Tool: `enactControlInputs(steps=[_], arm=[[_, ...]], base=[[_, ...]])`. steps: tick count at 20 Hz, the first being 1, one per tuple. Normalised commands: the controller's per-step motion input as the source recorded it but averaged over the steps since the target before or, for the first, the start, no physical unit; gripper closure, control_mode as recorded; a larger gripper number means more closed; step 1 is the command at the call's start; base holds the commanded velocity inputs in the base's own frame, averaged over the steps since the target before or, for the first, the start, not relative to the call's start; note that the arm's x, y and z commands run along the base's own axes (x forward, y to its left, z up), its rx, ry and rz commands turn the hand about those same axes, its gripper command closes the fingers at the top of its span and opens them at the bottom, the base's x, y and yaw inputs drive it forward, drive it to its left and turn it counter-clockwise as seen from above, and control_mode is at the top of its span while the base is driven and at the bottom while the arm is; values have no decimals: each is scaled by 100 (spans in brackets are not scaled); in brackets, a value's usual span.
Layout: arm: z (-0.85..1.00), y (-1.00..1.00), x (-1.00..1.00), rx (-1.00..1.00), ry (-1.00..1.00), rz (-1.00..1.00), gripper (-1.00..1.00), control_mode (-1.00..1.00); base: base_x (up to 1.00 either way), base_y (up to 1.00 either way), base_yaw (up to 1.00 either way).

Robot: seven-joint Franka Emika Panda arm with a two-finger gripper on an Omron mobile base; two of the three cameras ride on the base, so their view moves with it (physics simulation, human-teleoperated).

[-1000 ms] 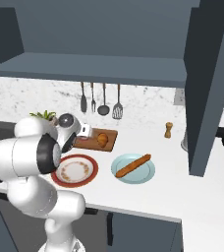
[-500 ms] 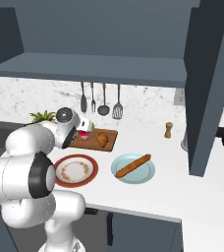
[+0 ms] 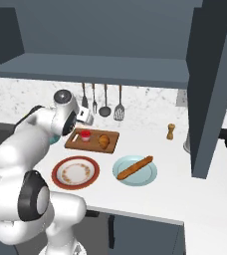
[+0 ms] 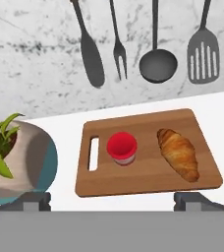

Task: From the different types of pastries on the counter, select a croissant and place it on the cutting board. Then retrieve a jar of jam from the cabinet and place it alongside the croissant on the cutting board.

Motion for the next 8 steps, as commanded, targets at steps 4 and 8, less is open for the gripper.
enactControlInputs(steps=[4, 8], arm=[[0, -6, -48, 0, 17, -2, -100, -100], [15, -20, -32, 1, 16, -1, -100, -100]], base=[[0, 0, 0], [0, 0, 0]])
